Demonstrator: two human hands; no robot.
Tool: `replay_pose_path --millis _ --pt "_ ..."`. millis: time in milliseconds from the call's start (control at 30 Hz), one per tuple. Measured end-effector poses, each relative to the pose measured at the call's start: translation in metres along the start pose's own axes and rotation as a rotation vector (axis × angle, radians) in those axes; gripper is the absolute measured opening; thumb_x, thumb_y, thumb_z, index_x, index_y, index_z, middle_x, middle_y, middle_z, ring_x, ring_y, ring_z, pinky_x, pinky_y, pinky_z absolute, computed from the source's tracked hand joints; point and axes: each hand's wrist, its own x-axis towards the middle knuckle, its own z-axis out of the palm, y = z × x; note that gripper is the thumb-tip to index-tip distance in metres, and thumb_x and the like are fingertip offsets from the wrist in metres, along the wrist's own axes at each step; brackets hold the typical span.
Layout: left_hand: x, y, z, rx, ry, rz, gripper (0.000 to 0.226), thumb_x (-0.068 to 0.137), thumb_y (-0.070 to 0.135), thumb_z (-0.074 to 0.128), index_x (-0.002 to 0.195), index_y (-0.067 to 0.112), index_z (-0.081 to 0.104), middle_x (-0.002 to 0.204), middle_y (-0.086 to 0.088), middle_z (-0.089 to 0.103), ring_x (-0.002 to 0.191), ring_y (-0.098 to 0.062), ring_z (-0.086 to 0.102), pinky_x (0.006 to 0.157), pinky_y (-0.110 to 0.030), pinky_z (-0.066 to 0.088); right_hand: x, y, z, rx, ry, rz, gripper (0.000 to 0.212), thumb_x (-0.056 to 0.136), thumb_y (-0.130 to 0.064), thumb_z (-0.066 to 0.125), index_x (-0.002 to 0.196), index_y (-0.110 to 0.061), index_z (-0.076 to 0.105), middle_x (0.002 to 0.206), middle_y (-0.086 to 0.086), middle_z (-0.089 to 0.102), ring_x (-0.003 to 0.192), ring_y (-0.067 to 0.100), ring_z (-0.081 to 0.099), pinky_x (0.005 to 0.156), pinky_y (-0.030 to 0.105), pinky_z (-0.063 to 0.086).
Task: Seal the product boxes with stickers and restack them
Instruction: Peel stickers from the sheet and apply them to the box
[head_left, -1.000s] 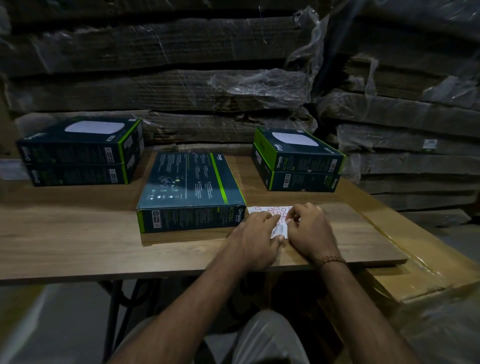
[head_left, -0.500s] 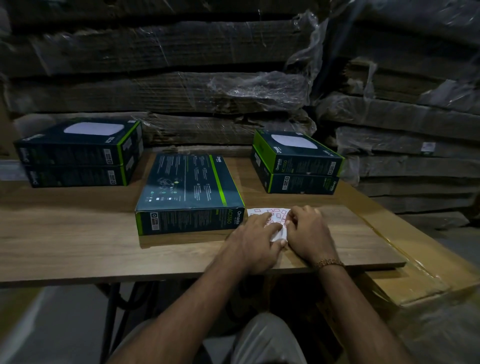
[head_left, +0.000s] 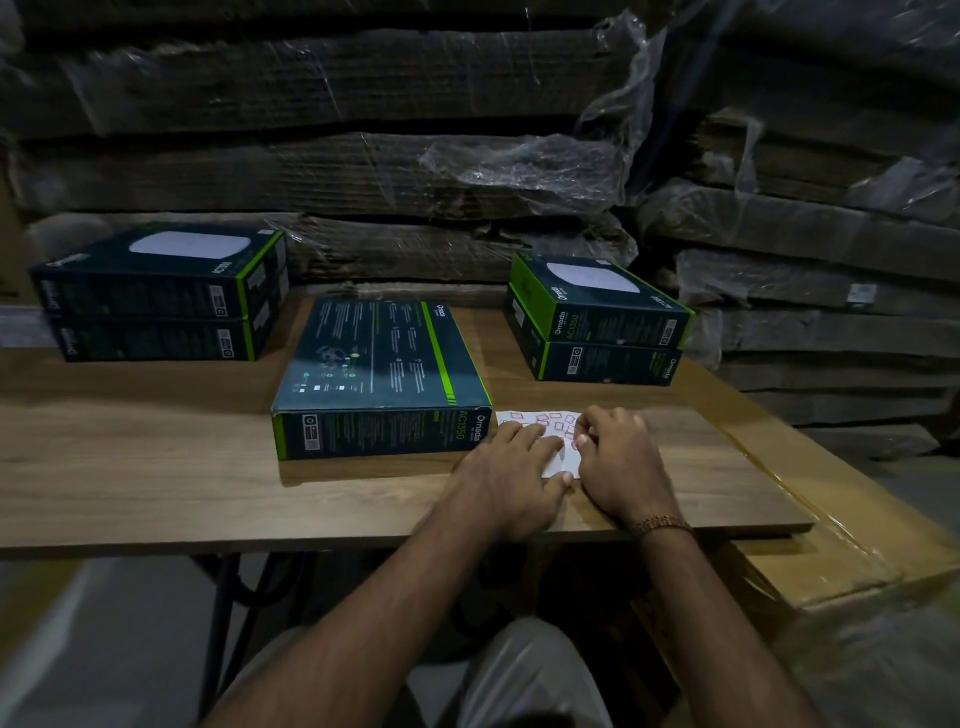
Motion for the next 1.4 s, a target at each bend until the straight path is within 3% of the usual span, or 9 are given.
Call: replay_pose_path --millis 133,533,1100,1400 --pt "0.0001 -0.0006 0.0006 0.003 -0.004 0.011 0.063 0.11 0.055 0.035 0.165 0.023 0.035 0.174 -0.004 0.03 0.157 -0.025 0.024 0.128 -0.047 0.026 -0.0018 0.0005 -0.0009 0.01 -0.004 0.004 0.008 0.106 -0.03 0.055 0.111 -0.028 0.06 0.115 0.002 0.058 0.11 0.021 0.046 0.095 0.046 0.05" --pt "-0.0008 -0.0001 -0.0001 0.009 -0.002 0.015 0.063 0.11 0.054 0.035 0.164 0.022 0.035 0.173 -0.005 0.031 0.156 -0.025 0.025 0.127 -0.047 0.027 -0.0043 0.0011 -0.0033 0.041 0.015 -0.008 0.005 0.106 -0.027 0.054 0.102 -0.027 0.056 0.107 0.002 0.058 0.105 0.024 0.048 0.092 0.047 0.049" --pt "-0.0003 0.0003 0.0002 0.003 0.0 0.014 0.063 0.11 0.054 0.034 0.165 0.022 0.034 0.174 -0.005 0.03 0.157 -0.025 0.024 0.127 -0.049 0.028 -0.0039 -0.0001 -0.0042 0.029 0.011 0.004 0.01 0.109 -0.025 0.049 0.113 -0.021 0.057 0.114 0.007 0.059 0.107 0.024 0.048 0.093 0.046 0.047" --pt "-0.003 0.0009 0.0011 -0.023 0.067 0.02 0.064 0.109 0.053 0.04 0.166 0.025 0.033 0.171 -0.002 0.036 0.154 -0.024 0.029 0.125 -0.044 0.029 -0.0063 -0.003 -0.0083 0.085 0.019 0.034 0.007 0.109 -0.021 0.048 0.103 -0.024 0.05 0.11 0.005 0.059 0.107 0.025 0.049 0.092 0.047 0.048"
